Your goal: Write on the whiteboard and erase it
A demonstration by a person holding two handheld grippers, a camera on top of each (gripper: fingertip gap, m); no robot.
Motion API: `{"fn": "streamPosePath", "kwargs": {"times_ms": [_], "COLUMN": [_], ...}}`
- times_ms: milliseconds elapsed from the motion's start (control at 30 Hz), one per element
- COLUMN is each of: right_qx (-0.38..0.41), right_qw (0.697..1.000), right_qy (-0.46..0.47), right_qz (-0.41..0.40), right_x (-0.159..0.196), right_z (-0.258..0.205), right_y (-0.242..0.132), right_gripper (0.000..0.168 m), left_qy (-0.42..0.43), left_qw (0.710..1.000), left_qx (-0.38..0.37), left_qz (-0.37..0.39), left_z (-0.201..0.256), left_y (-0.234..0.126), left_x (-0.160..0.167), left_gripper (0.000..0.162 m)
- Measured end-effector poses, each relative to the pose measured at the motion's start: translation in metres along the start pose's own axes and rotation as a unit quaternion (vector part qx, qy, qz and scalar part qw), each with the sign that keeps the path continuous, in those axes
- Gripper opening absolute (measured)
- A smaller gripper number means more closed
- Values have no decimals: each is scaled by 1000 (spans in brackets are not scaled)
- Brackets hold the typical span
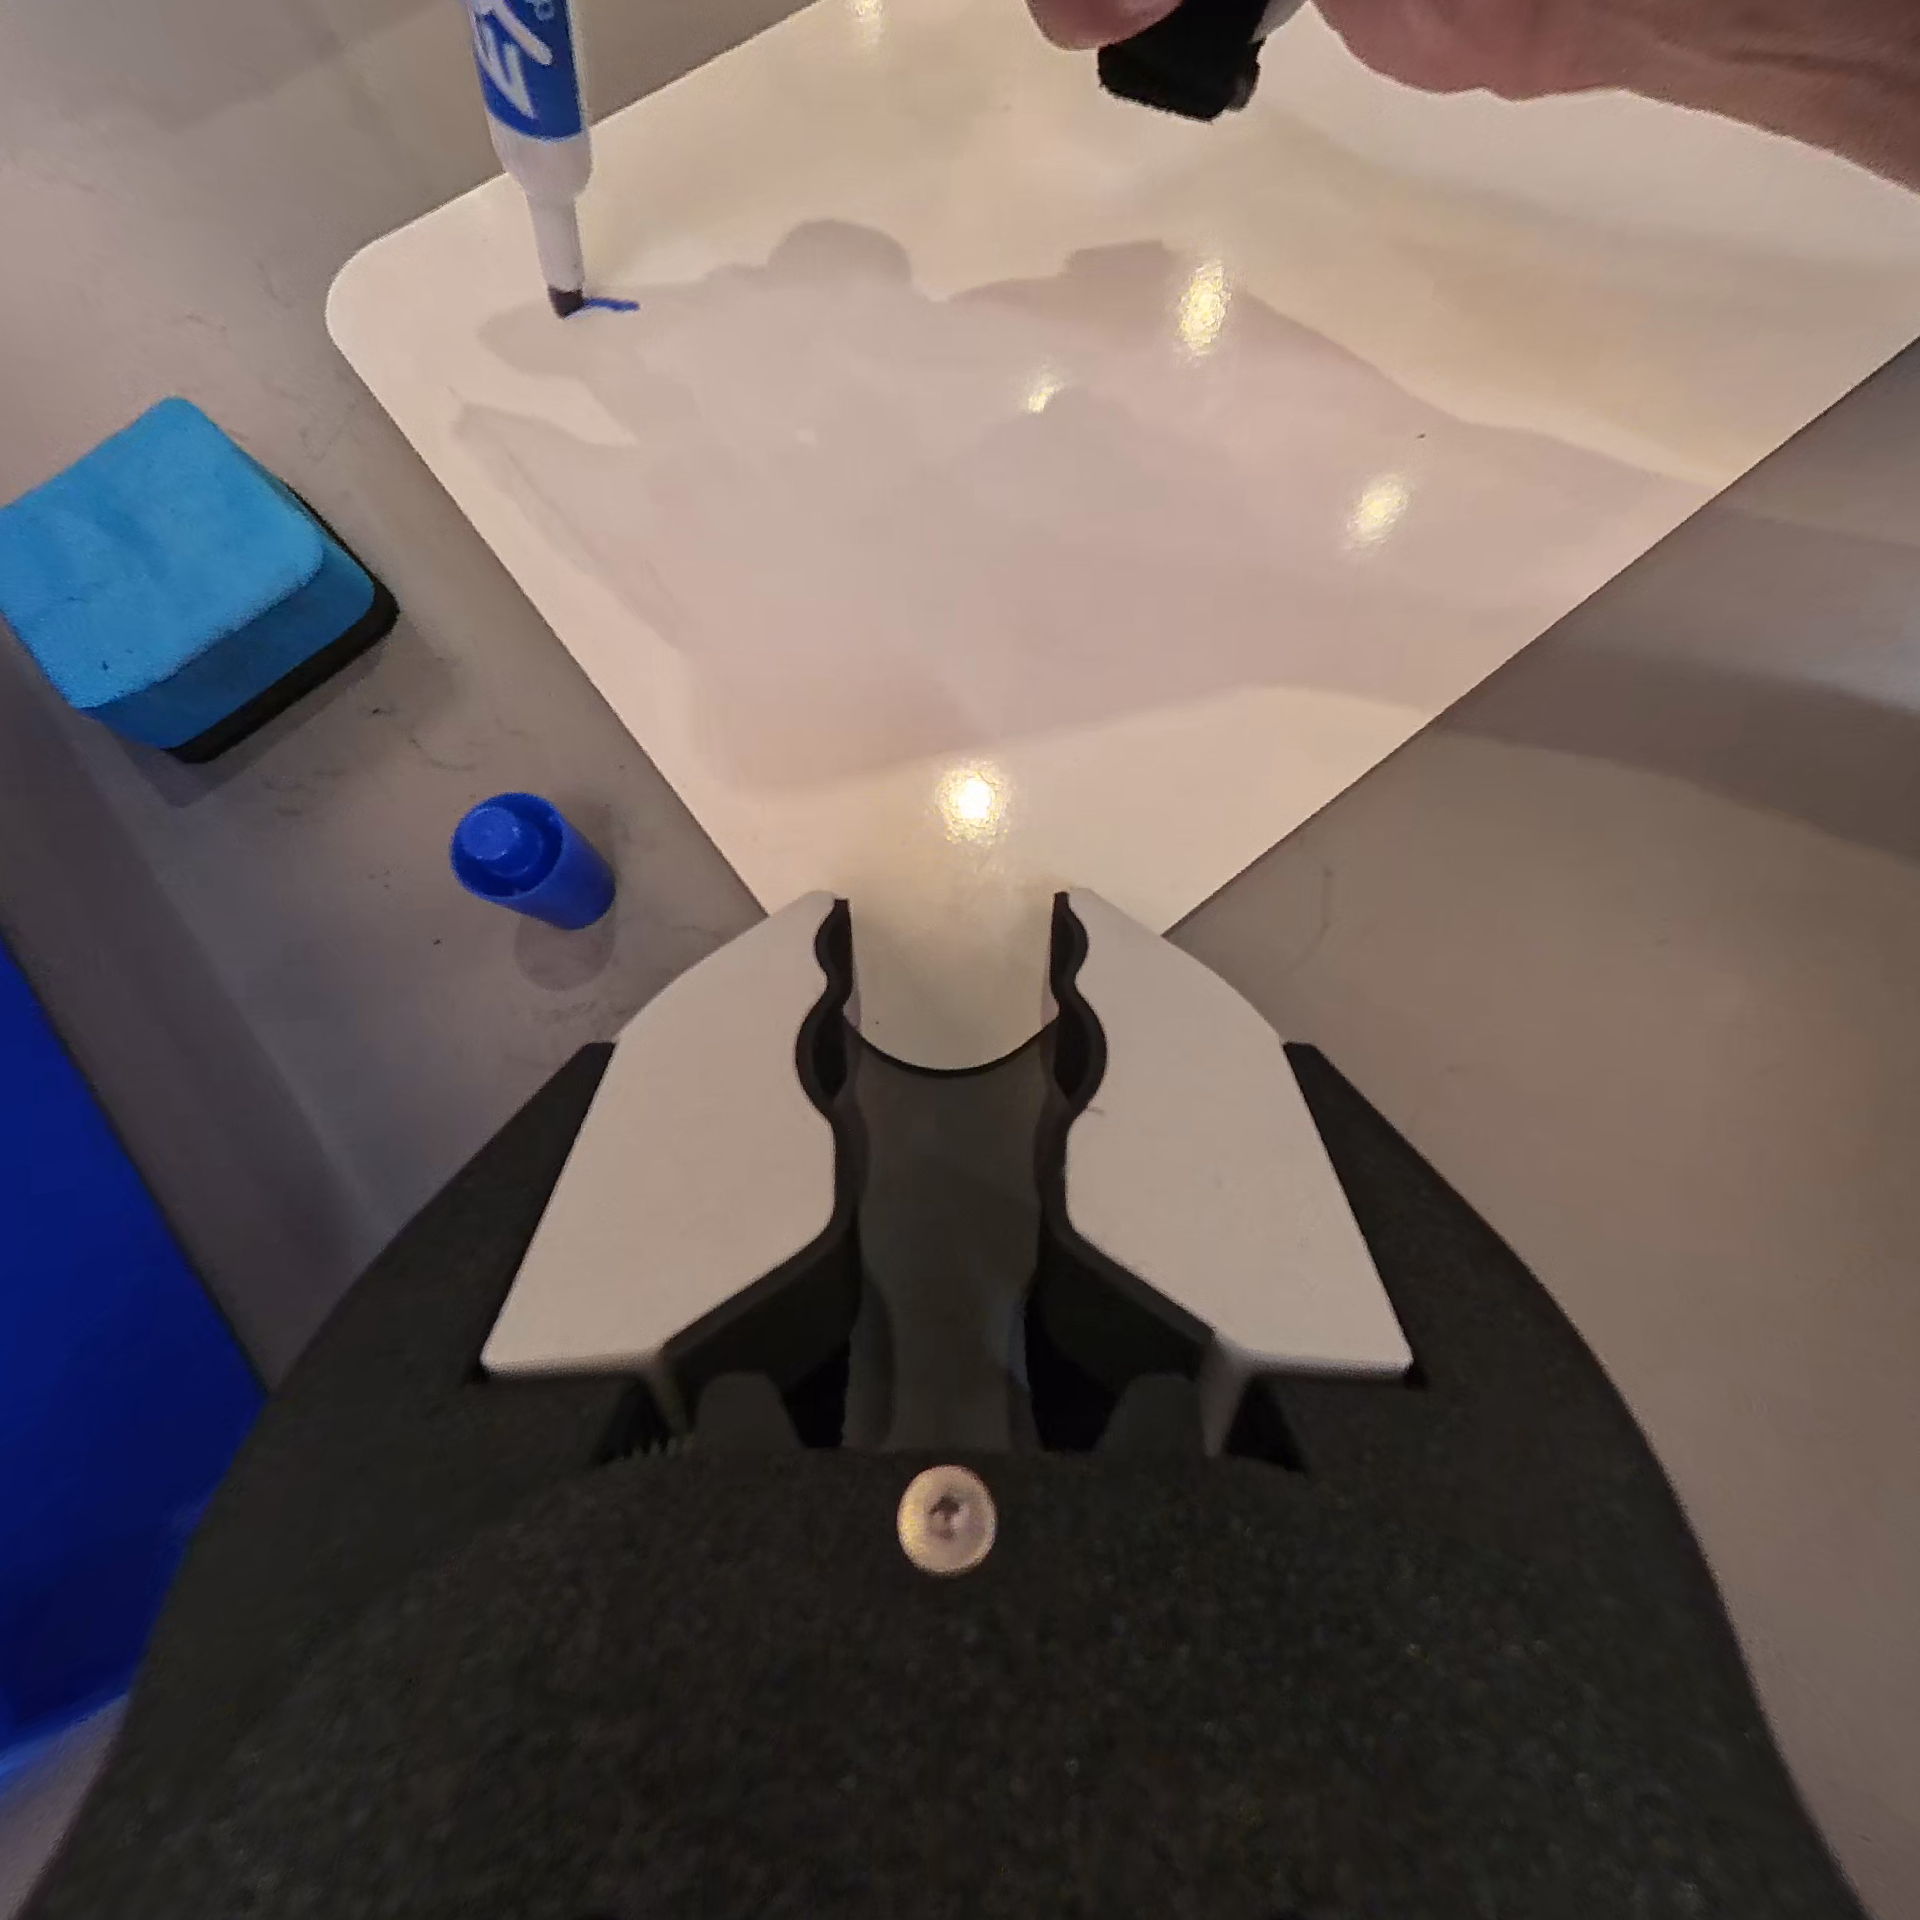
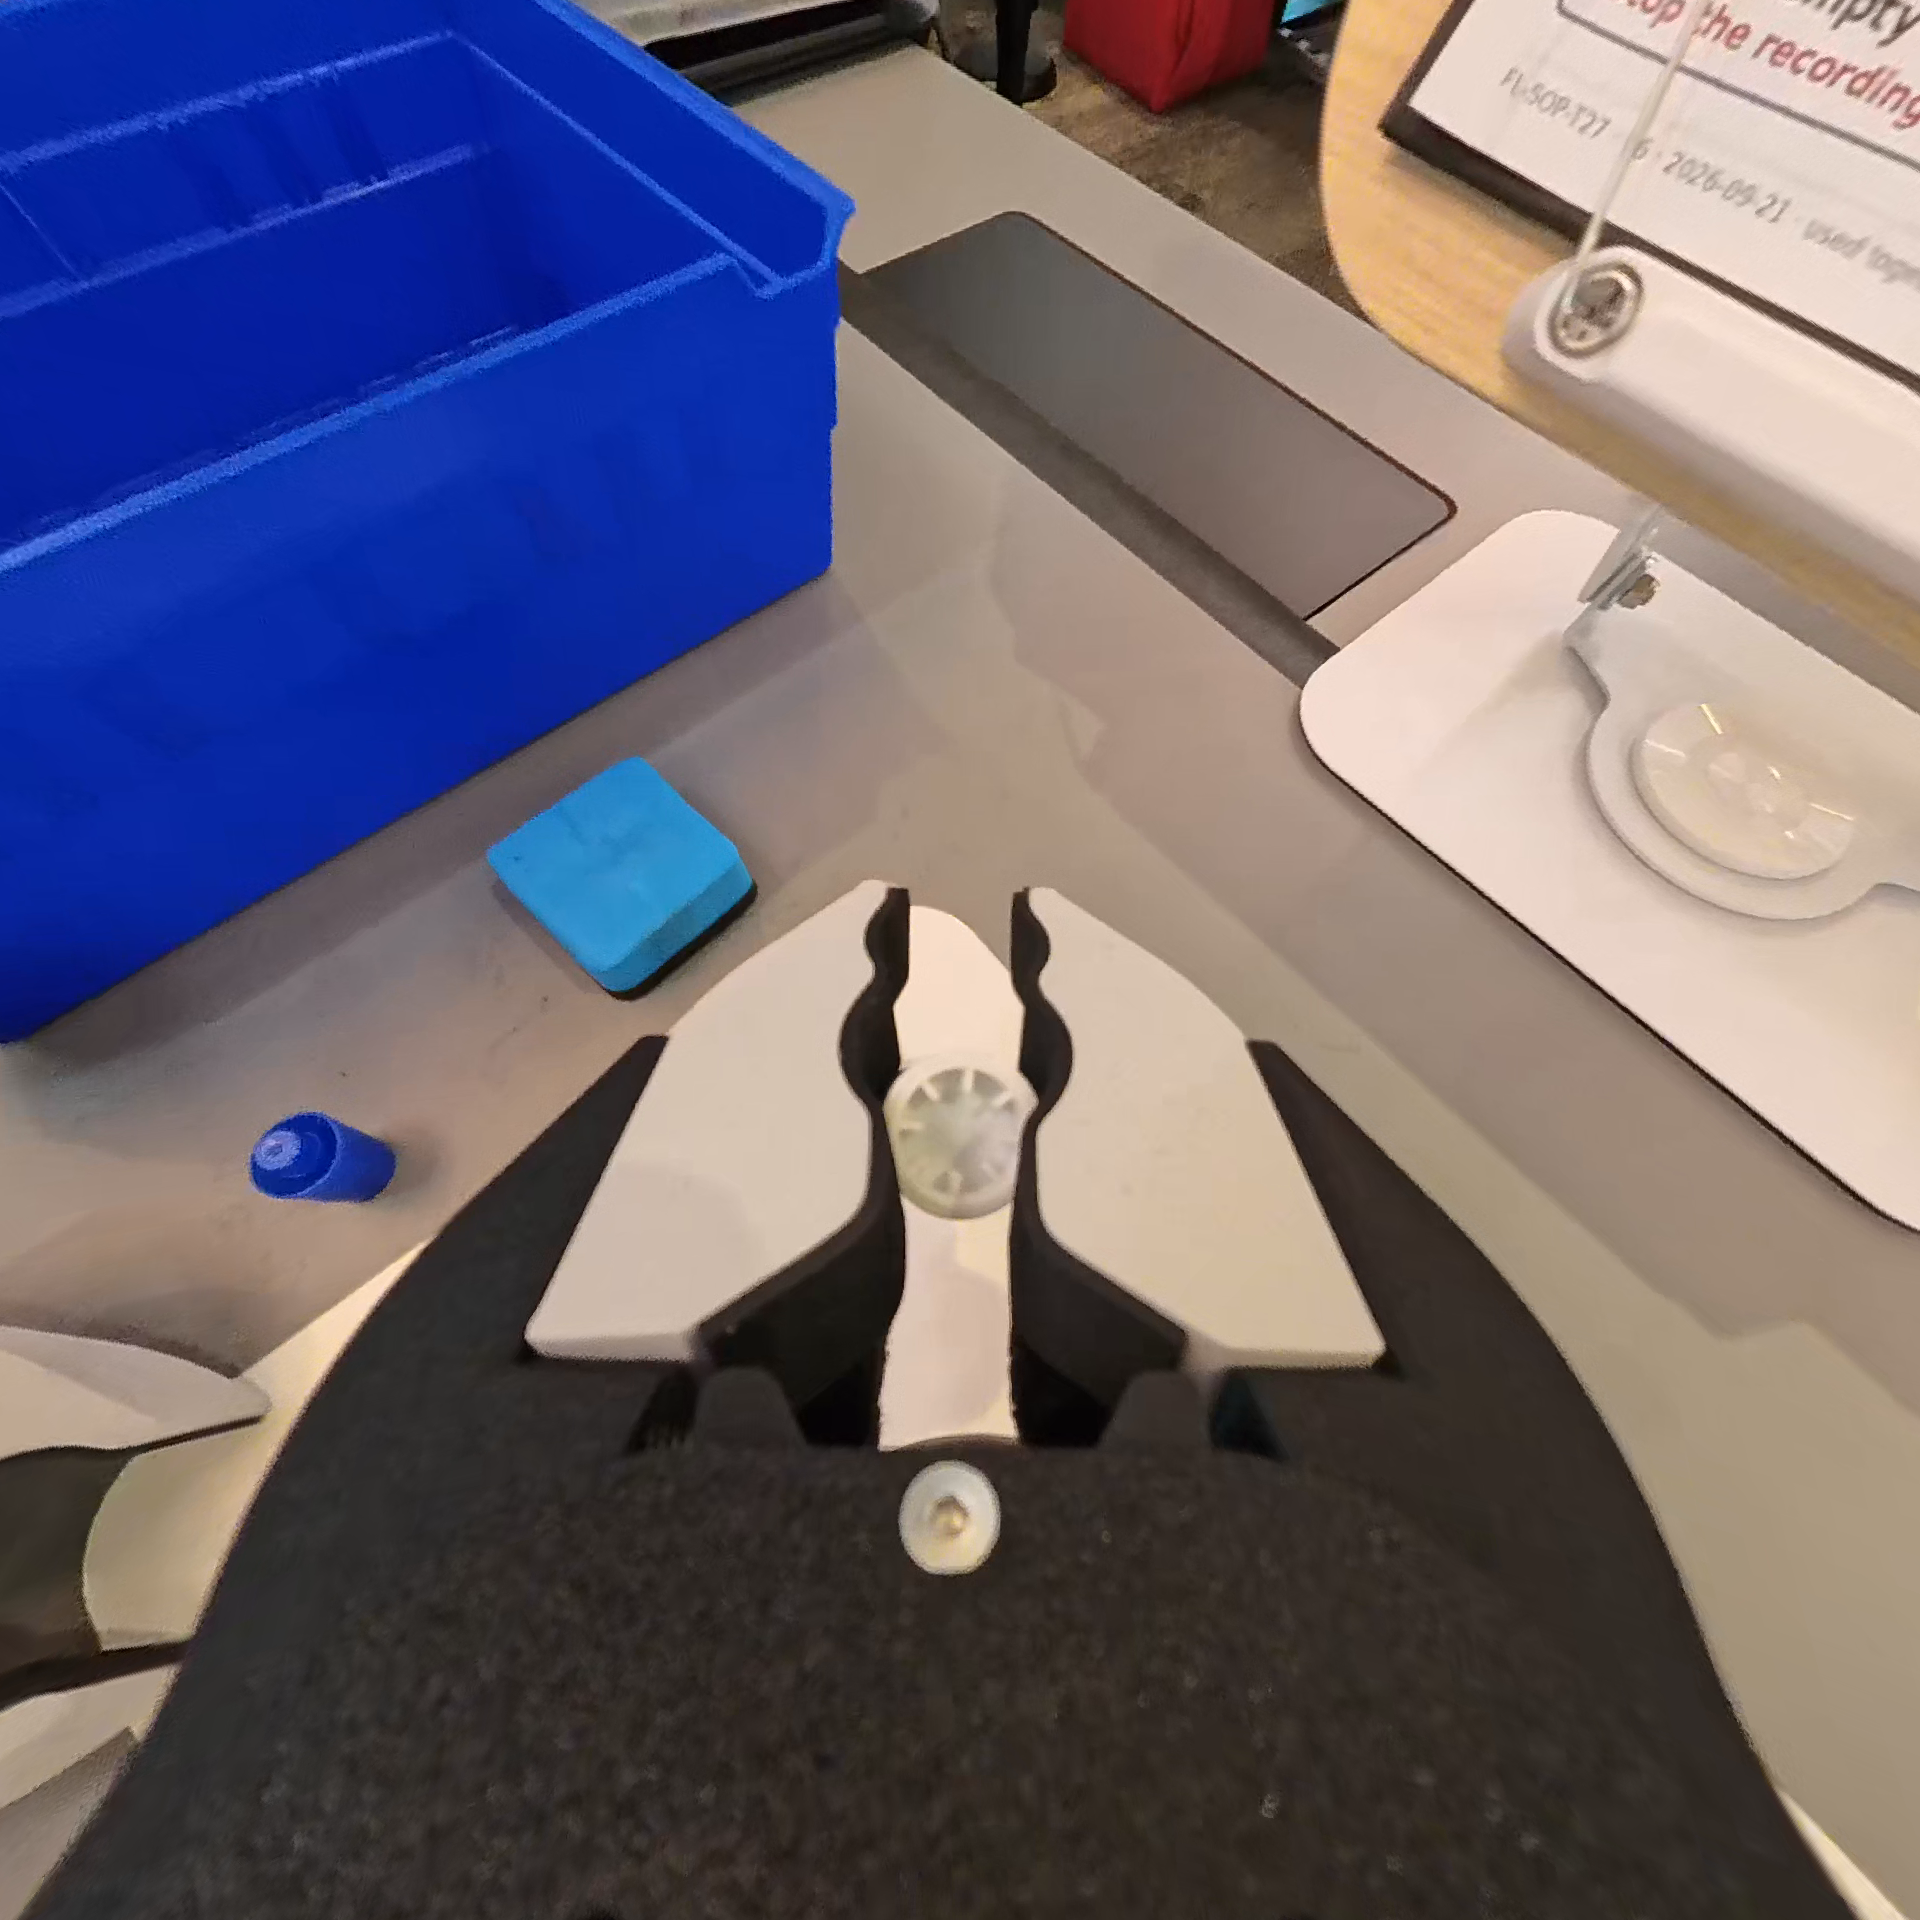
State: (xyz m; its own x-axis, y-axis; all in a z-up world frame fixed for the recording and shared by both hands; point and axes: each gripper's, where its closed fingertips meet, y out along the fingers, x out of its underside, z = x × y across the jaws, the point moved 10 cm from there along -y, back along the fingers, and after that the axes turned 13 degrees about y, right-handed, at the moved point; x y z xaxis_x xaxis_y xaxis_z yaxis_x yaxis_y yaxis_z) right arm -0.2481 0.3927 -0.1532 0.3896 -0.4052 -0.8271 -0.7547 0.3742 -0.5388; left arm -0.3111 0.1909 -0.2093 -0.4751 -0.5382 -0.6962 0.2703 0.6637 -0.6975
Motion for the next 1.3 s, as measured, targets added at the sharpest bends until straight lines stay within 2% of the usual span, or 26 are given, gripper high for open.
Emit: {"fn": "streamPosePath", "kwargs": {"times_ms": [533, 1300], "right_qx": [-34, -62], "right_qw": [998, 994], "right_qy": [-41, -59], "right_qz": [-35, -68], "right_x": [4, 42], "right_z": [-38, -84], "right_y": [1, -49], "right_gripper": [19, 19], "left_qy": [0, -11], "left_qw": [1000, 1000], "left_qx": [-1, -12], "left_qz": [0, -2], "left_z": [0, -2], "left_y": [0, 0], "left_x": [0, 1], "left_gripper": [36, 35]}}
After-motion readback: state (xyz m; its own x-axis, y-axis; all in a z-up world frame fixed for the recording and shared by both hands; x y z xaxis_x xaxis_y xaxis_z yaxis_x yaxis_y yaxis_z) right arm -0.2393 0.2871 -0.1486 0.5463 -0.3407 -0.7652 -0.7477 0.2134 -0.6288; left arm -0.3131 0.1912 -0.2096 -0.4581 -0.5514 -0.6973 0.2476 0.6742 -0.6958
